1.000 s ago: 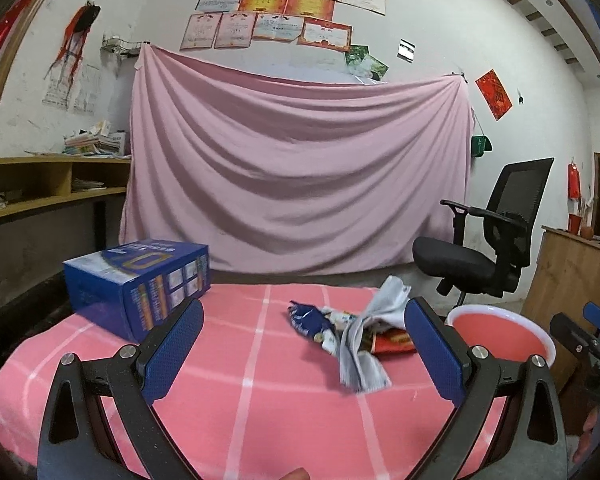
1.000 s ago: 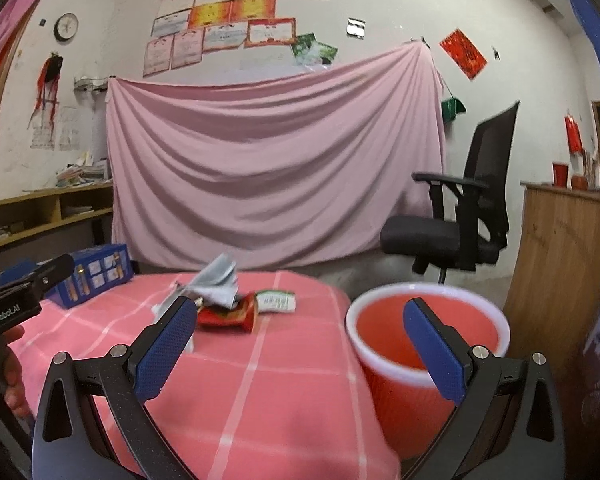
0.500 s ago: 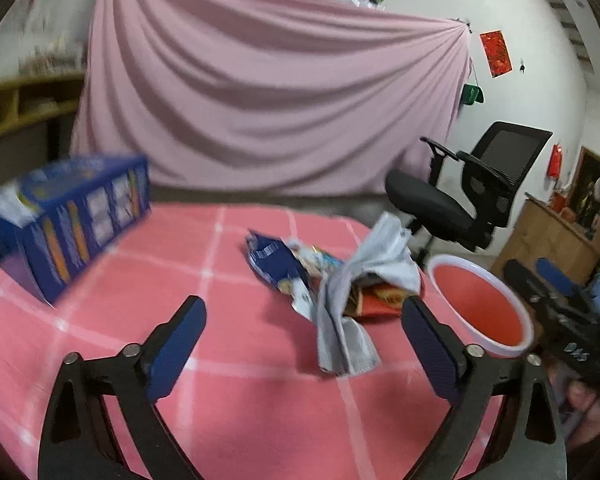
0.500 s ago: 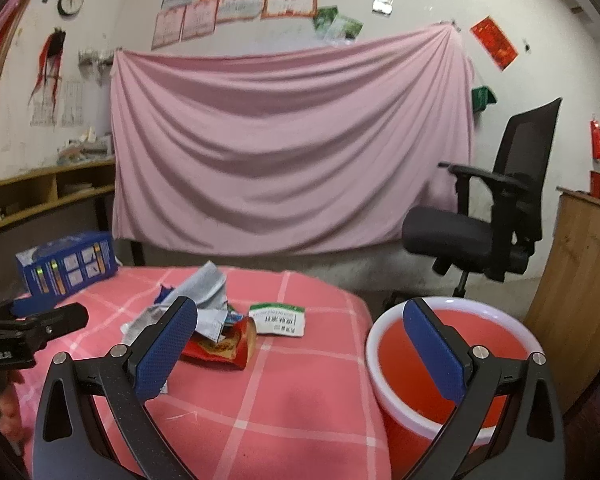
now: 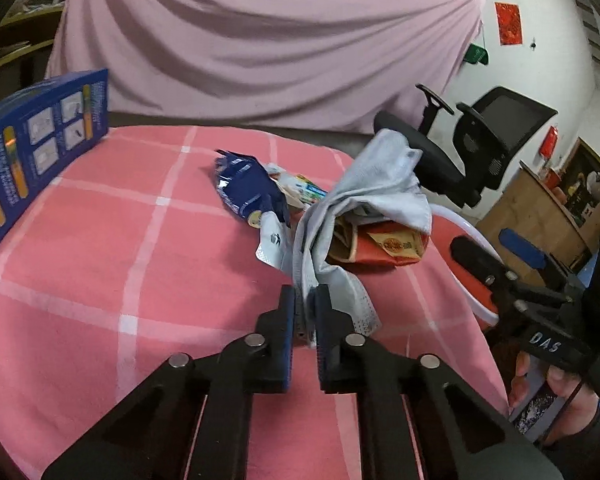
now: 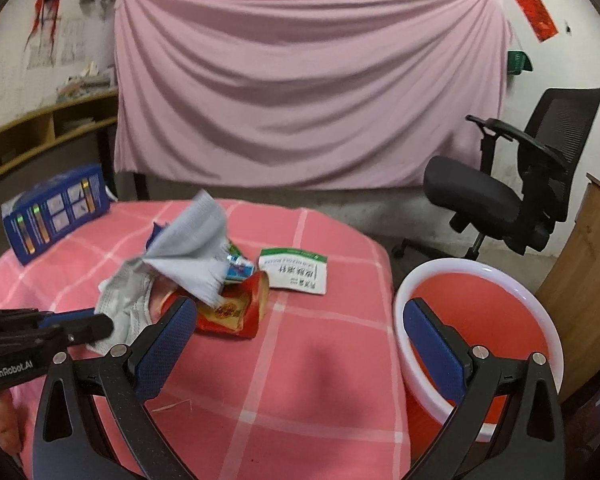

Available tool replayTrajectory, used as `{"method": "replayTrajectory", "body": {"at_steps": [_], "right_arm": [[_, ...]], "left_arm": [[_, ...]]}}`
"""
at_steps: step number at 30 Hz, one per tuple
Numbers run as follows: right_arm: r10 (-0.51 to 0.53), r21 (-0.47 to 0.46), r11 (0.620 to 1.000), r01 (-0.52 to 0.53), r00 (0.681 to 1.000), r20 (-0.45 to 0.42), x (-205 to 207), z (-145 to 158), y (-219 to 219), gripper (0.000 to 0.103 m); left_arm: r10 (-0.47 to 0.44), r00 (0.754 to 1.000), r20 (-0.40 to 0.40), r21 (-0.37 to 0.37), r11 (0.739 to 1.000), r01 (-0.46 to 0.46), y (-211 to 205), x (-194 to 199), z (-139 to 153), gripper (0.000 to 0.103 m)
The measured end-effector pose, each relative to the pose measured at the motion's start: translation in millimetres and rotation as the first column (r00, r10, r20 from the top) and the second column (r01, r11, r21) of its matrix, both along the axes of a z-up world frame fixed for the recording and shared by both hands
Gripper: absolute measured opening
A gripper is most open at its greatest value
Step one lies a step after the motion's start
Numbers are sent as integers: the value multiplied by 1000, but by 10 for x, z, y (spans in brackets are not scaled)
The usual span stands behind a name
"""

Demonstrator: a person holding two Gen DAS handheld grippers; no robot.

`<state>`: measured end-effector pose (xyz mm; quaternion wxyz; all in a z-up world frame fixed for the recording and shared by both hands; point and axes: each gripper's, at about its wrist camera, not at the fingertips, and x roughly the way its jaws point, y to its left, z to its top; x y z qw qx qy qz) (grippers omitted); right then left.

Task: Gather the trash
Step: 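Grasp the grey cloth with the left tool while the right tool grasps the red wrapper, then lift the grey cloth and red wrapper and carry both over the bucket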

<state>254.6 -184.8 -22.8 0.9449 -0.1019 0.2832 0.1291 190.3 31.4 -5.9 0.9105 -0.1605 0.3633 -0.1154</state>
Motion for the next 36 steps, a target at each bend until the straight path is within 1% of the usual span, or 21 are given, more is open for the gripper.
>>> {"method": "replayTrajectory", "body": {"at_steps": [1,5,6,9,13,17,21,23,25,26,32,36], "right_arm": [[5,-9,1000,-5,1000,-14,19,-12,29,103],[44,-23,999,-45,997,-57,77,-28,176,103],[52,-18,998,-53,996,-68,89,-30,209,103],[78,29,997,-75,987,-137,187,-84,331,103],[57,52,998,-47,975,-215,319,-195,442,103],[43,47,998,-33,969,-243,410,-248,535,103],[11,21,1000,-6,967,-254,432,-280,524,103],[11,26,1000,-4,963,-268,438,-306,491,96],[16,40,999,-4,959,-283,439,-322,445,83],[20,48,999,-7,957,-289,434,-327,427,81],[47,91,996,-21,954,-295,310,-303,281,81],[62,119,992,-27,952,-299,134,-253,168,81]], "left_arm": [[10,1000,12,0,1000,-10,14,-16,-15,3],[68,995,74,21,997,-70,57,-139,-6,3],[87,992,89,24,996,-89,81,-186,2,3],[136,985,110,37,989,-140,78,-222,-29,3],[184,976,113,21,982,-188,157,-266,-82,3],[205,976,73,-16,979,-204,220,-191,-126,3],[195,978,68,-18,981,-194,202,-154,-111,3],[185,980,71,-11,983,-185,195,-154,-117,3],[175,982,75,-6,985,-175,203,-164,-118,3],[166,983,79,-2,986,-167,189,-164,-120,3],[120,987,107,48,991,-126,88,-129,-120,3],[95,987,130,83,991,-106,13,-187,-143,3]]}}
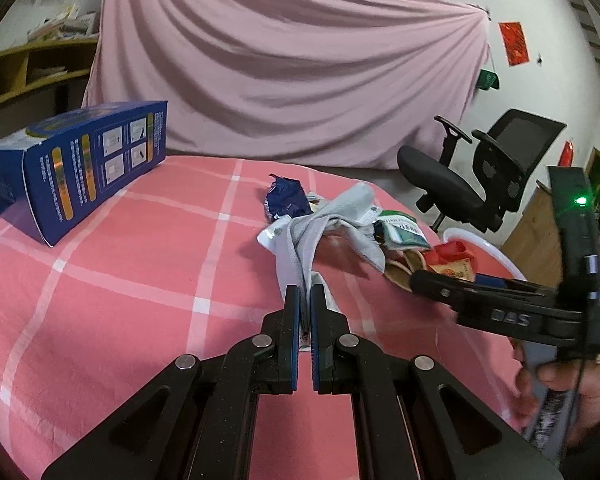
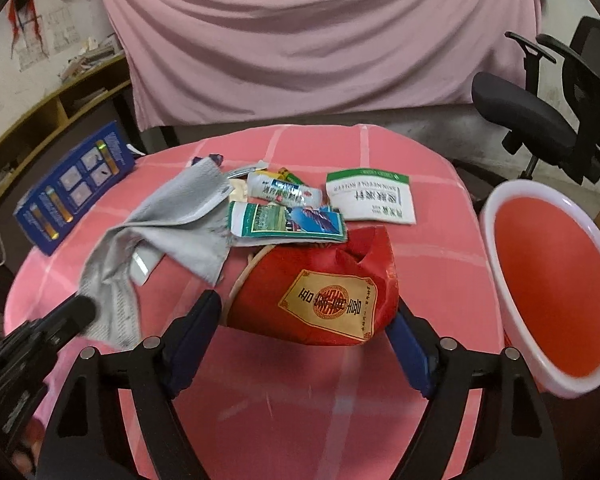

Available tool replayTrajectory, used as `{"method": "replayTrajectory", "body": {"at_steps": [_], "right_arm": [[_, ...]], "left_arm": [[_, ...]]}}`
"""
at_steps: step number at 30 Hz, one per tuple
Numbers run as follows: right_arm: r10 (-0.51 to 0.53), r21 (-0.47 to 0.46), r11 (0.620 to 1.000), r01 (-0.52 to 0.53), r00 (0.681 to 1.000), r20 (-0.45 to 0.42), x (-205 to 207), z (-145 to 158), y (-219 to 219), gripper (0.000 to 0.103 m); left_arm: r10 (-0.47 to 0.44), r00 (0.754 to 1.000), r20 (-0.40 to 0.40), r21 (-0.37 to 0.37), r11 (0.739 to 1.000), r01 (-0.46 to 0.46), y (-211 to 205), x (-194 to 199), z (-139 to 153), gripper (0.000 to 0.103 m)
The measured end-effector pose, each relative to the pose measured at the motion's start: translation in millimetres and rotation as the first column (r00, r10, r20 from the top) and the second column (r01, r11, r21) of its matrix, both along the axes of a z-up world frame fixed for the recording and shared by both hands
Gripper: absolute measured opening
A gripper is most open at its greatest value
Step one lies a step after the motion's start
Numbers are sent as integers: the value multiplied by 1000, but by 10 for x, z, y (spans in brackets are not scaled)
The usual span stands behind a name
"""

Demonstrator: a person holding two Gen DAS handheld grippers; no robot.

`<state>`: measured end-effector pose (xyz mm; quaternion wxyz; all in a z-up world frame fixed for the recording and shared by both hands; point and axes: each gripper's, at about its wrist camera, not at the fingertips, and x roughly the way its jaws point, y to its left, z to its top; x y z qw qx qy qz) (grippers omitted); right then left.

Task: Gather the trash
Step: 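Lift the grey cloth and red wrapper and carry both over the bucket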

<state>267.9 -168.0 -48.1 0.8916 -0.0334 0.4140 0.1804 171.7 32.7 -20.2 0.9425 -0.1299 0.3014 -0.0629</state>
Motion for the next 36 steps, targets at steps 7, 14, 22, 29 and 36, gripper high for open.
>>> {"method": "replayTrajectory", "body": {"at_steps": [7,14,22,29,36], "right_arm": [[30,18,999,-30,1000,-1,-578,-102,-139,81],[36,55,998,-41,995,90,-961,-162,-235,81],[37,101,992,-69,957,287,-1247,-50,-287,80],[-36,205,978,-32,948,318,-1199,34,-539,79],[-95,291,957,-15,927,362,-1180,153,-782,78]], "left_arm": [[-46,999,-28,47,998,47,-153,-183,-88,3],[-28,999,26,90,996,26,-268,-496,-34,2],[-47,997,68,132,991,38,-457,-693,-24,1],[-48,993,111,160,987,30,-592,-695,98,1],[-68,987,145,190,981,40,-788,-607,217,1]]}}
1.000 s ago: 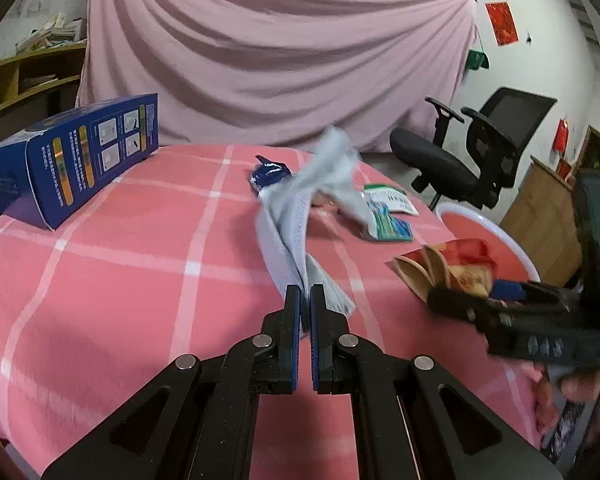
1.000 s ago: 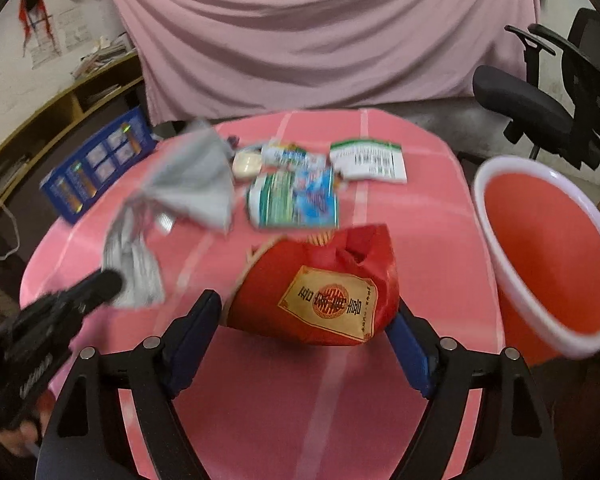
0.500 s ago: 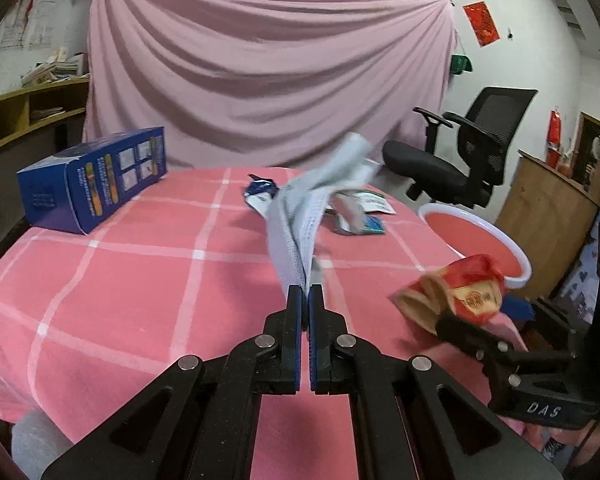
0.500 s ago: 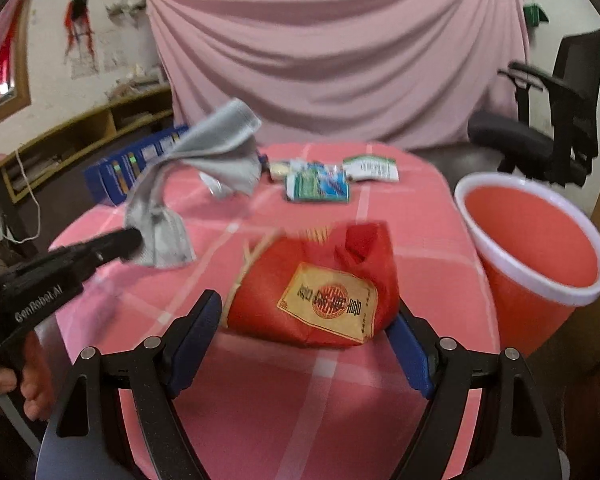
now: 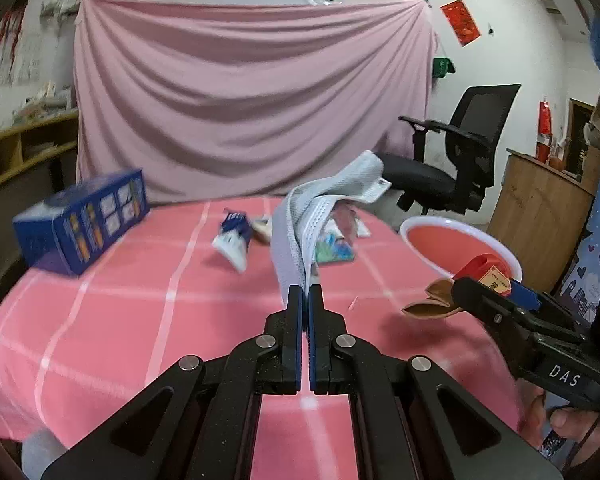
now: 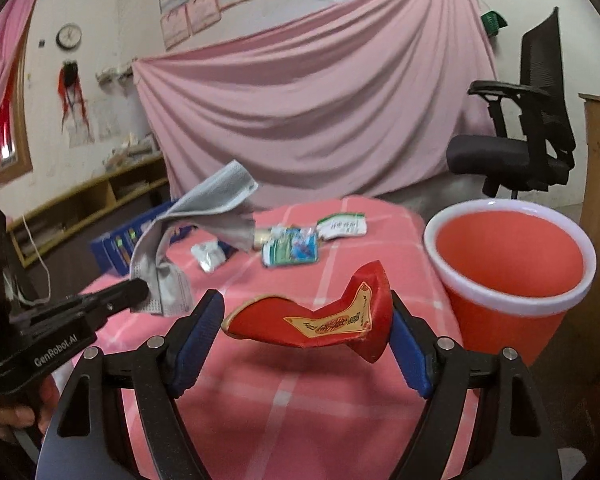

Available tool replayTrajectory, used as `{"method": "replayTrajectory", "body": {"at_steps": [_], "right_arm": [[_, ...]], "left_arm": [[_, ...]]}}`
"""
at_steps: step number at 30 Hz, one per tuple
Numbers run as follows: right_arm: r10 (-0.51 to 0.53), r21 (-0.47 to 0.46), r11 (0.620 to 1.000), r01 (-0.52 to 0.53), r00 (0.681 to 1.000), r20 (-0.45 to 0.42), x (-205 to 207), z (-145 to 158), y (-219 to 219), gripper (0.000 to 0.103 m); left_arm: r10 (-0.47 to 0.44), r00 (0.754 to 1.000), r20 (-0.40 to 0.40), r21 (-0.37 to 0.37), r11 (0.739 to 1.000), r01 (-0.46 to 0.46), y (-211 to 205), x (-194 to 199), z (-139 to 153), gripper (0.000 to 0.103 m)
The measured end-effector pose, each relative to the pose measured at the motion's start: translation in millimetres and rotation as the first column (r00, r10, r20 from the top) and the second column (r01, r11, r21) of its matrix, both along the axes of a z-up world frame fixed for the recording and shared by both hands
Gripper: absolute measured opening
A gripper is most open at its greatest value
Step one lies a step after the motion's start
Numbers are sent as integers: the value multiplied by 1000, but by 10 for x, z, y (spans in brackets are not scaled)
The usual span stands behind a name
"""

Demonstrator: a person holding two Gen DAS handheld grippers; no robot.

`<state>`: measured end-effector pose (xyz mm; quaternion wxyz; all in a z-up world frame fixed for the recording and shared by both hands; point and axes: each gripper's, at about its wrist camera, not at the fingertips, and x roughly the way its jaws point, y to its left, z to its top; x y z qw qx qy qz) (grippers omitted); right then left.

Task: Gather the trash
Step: 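Lift the grey cloth and red wrapper and carry both over the bucket, then open both tools to drop the cloth and wrapper into the bucket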

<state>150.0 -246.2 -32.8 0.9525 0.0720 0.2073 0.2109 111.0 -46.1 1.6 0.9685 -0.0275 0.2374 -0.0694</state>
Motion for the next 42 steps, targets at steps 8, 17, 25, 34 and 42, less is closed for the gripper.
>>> {"method": "replayTrajectory", "body": {"at_steps": [8,17,25,34,42], "right_arm": [[-68,97,994,54,987,148,57,350,-308,78],[-265,149,964,220,855,445,293,903,-752,78],[-395,198,918,343,827,401,738,761,-1260,78],[-412,115,911,397,891,192,1088,289,-1663,78],[-392,140,910,391,920,-23,1332,51,-1867,79]], "left_arm": [[-39,986,165,30,999,35,-254,152,332,1],[-154,939,306,8,987,160,-726,671,789,1],[-271,919,287,45,962,270,-1284,1187,845,1],[-367,922,126,60,930,362,-1898,1672,419,1],[-390,916,-96,-37,921,388,-2178,2196,116,1]]}}
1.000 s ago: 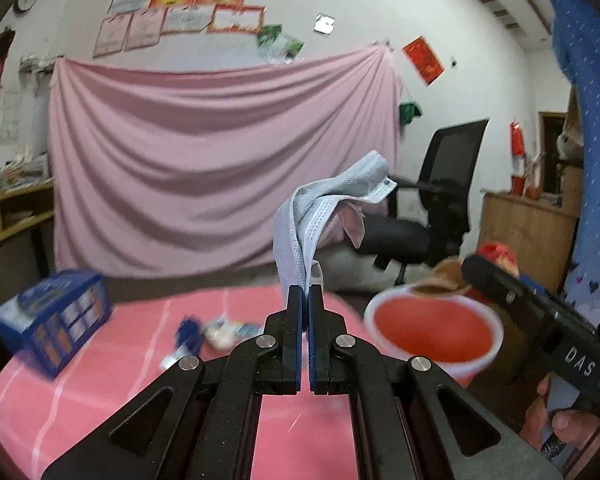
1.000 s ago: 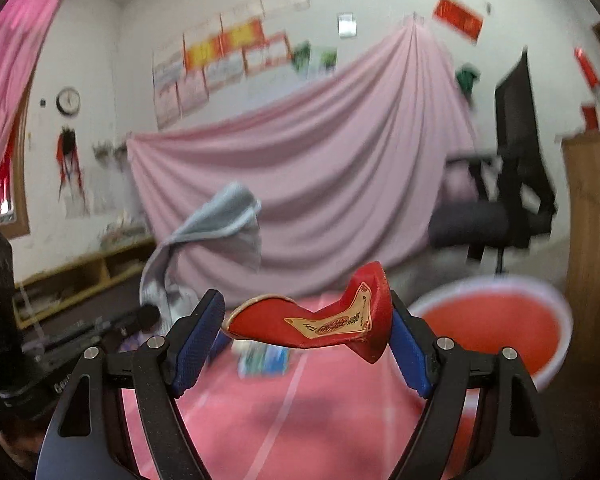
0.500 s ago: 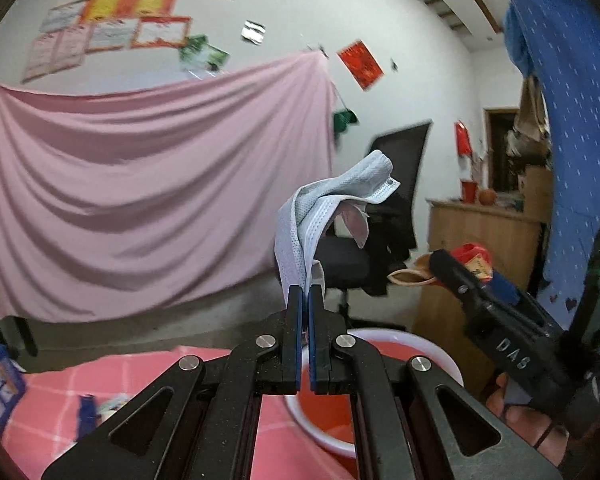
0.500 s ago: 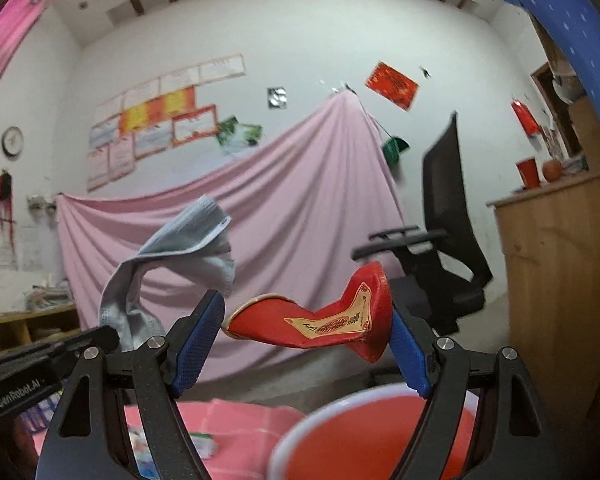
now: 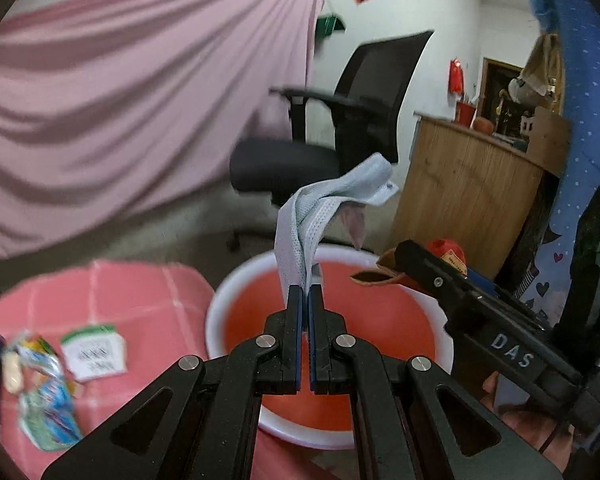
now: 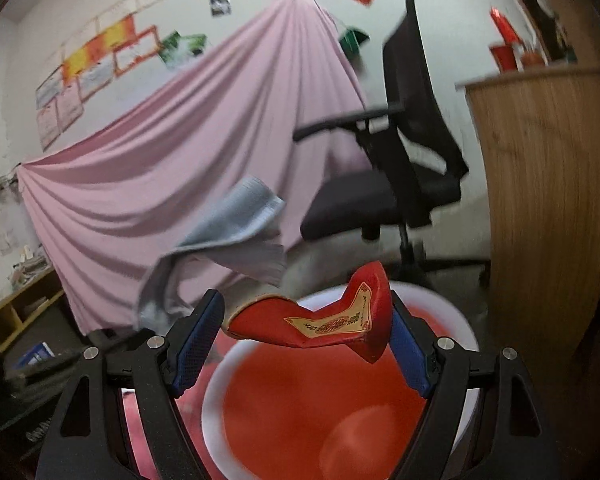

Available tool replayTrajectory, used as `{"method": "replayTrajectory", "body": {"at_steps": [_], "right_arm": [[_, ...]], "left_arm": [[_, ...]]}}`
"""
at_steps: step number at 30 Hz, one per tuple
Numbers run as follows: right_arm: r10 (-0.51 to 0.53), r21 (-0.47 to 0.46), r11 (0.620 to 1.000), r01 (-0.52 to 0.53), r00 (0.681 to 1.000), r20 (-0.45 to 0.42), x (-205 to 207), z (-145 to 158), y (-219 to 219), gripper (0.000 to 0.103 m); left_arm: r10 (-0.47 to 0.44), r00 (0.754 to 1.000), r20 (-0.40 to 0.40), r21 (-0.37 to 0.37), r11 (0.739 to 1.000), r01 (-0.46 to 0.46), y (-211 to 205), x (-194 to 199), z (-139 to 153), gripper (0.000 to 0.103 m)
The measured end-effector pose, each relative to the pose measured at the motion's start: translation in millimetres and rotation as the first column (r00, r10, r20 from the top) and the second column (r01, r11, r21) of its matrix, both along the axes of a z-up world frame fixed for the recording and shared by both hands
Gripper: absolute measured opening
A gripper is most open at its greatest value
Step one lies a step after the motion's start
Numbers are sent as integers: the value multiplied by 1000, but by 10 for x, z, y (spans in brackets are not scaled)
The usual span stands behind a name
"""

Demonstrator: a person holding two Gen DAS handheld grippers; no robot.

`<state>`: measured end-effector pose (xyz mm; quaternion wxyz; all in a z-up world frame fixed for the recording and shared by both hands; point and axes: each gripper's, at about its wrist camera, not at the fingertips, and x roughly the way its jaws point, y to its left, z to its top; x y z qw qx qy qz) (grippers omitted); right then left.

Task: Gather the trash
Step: 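Open both tools to drop the cloth and wrapper into the bucket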

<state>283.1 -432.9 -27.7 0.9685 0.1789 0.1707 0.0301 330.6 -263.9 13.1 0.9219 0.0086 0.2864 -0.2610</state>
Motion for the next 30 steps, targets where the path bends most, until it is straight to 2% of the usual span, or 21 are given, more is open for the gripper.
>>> {"method": "replayTrajectory", "body": {"at_steps": [9,10,12,13,14,17,18,20,21,23,25,28,30], "right_arm": [[-23,45,999,30,989,-144,140,-163,-93,81],[-27,49,998,35,987,-155,149,-177,-102,83],[-39,60,997,50,983,-182,146,-194,-128,85],[-43,69,996,56,981,-190,159,-199,-148,86],[-47,74,995,62,980,-194,160,-198,-157,87],[-62,83,993,80,979,-195,153,-186,-186,94],[-65,83,993,82,980,-187,144,-168,-182,97],[-68,79,994,82,983,-169,135,-125,-155,103],[-66,76,994,78,986,-154,115,-95,-132,103],[-57,67,996,66,991,-123,58,-22,-59,103],[-50,53,997,54,996,-76,-19,58,30,103],[-39,24,999,38,998,41,-150,201,198,103],[-28,-5,1000,29,991,131,-259,298,338,103]], "left_arm": [[9,981,-191,-23,1000,-14,-39,289,-131,3],[18,979,-204,-22,999,-23,-30,304,-127,6],[31,976,-215,-24,999,-37,61,285,-136,20],[36,976,-214,-28,999,-43,88,282,-145,33],[42,978,-207,-39,998,-51,136,252,-133,37],[73,980,-184,-54,995,-85,294,133,-87,39],[93,980,-174,-54,993,-104,353,94,-63,41],[130,980,-152,-67,988,-142,506,-11,-10,55],[146,979,-144,-85,984,-160,585,-67,24,59],[185,974,-128,-128,971,-201,772,-168,99,75],[232,967,-103,-166,955,-247,925,-247,182,86],[334,943,-13,-222,918,-328,1215,-443,320,97],[416,907,67,-241,889,-389,1404,-603,412,100]]}}
